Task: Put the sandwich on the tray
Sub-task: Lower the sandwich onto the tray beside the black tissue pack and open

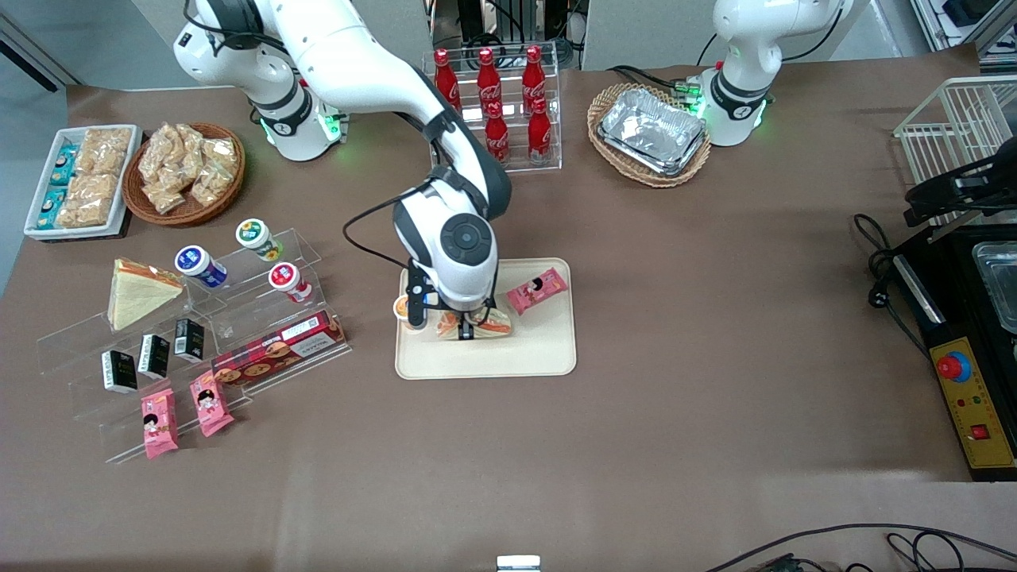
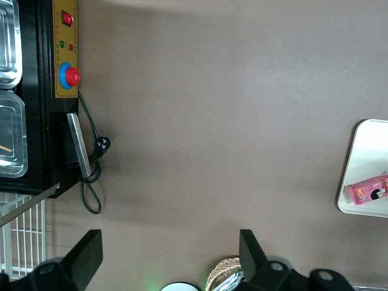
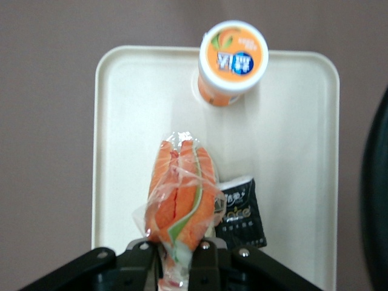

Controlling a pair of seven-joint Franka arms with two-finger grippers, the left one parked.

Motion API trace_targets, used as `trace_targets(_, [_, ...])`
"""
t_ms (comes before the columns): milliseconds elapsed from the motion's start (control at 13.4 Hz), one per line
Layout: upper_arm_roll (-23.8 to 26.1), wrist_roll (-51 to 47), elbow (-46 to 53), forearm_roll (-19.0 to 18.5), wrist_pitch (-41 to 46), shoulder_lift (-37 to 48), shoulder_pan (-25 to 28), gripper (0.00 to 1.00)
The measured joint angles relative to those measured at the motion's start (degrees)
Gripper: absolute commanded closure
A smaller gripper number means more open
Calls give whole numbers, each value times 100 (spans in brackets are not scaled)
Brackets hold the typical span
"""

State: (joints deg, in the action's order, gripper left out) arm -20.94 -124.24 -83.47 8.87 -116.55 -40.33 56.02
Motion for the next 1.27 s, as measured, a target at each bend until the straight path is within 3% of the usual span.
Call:
trace_targets(299, [-2, -326, 287, -3, -209, -482, 92, 100])
trace_targets(449, [-4, -348, 320, -4, -266, -595, 95, 29])
trace_targets(524, [-11, -353, 330, -8, -287, -608, 94, 0])
trace_targets(898, [-8, -360, 372, -325, -319, -636, 151, 0])
trace_targets(1272, [-65, -200, 476, -345, -299, -582, 168, 0])
